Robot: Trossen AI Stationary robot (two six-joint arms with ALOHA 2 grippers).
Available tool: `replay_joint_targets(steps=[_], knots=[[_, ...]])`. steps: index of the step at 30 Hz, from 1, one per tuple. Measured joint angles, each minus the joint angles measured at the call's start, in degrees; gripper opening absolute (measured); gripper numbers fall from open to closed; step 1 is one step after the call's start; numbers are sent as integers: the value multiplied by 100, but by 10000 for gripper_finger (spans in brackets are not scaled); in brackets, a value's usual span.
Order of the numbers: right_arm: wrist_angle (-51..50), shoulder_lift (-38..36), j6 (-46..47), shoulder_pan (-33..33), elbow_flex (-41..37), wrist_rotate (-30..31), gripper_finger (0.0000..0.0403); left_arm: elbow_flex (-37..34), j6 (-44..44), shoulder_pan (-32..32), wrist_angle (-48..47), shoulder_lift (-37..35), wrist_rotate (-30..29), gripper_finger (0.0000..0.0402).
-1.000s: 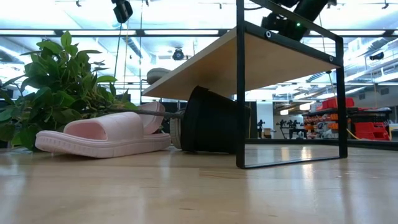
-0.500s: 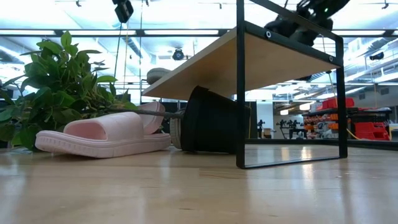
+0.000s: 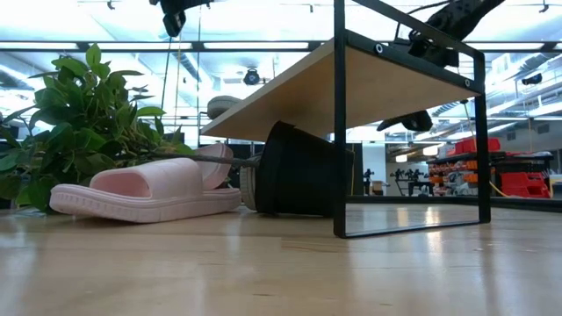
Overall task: Pick and place slides into the shelf
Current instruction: Put the gray slide on the shelf
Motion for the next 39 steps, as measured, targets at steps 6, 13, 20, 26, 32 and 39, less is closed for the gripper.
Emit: replay_joint_targets(steps=[6,13,20,26,32,39], knots=[[494,164,30,-183,0,122,197,0,-323,-25,-521,28,-459,79],[749,542,-396,-318,0,-464,197,0,-947,-24,-530,71,-955,79],[1208,1200,-422,-393,0,-974,197,0,-1521,-22,-530,73,-1004,80],[1717,1567,-249,-421,-2,-1286,197,0,-1544,-22,-528,74,-1292,80],[1870,1637,-1006,-421,-2,-1468,197,0,-1217,-22,-528,74,-1335,78],[1992,1639,-1582,-422,-2,-1785,197,0,-1007,-22,-528,74,-1335,77]])
